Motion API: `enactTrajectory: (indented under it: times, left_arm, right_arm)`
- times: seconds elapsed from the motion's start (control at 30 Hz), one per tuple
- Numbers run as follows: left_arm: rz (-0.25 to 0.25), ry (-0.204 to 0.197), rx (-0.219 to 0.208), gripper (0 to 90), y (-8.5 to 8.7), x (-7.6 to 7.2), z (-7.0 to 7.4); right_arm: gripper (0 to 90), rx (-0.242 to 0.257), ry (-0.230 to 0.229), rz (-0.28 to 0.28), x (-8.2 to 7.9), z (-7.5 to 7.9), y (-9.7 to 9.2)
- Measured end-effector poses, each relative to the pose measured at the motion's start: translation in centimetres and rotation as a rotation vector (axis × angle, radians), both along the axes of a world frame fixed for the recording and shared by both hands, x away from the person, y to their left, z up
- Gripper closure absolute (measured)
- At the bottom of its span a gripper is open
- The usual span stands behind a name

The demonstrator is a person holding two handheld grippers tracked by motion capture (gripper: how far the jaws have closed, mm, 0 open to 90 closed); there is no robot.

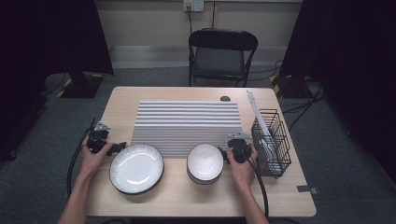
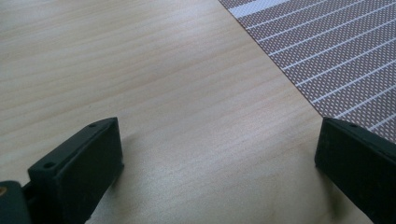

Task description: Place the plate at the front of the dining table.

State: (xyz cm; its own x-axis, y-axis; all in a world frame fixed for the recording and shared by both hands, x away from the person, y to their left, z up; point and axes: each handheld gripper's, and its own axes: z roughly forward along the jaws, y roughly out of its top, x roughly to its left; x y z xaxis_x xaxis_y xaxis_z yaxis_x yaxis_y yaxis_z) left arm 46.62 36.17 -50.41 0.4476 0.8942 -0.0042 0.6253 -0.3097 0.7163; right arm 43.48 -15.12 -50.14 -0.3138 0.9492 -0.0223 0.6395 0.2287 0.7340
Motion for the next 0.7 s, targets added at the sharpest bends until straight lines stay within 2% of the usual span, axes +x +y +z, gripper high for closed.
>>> enactTrajectory:
  times: [0.17,0.27,0.37,0.6,0.7]
  left_arm:
    - [0.002,0.001,0.003,0.5,-0.01,0.0,0.02]
    - [0.024,0.002,-0.01,0.8,-0.19,0.0,0.02]
    - [0.028,0.011,0.002,2.0,-0.16,-0.02,0.18]
    - [0.032,0.013,-0.002,15.4,0.01,-0.33,0.59]
    - [0.03,0.018,-0.011,16.1,-0.06,-0.39,0.63]
  right_arm:
    - [11.1,0.002,0.001,-0.001,0.0,0.01,0.01]
    - [11.1,0.001,0.0,-0.002,0.01,0.0,0.01]
    - [11.2,0.001,0.001,-0.001,0.0,0.01,0.01]
    - [12.6,0.0,0.005,0.01,0.01,0.1,-0.1]
    - [15.7,0.013,0.015,0.025,-0.01,0.34,-0.22]
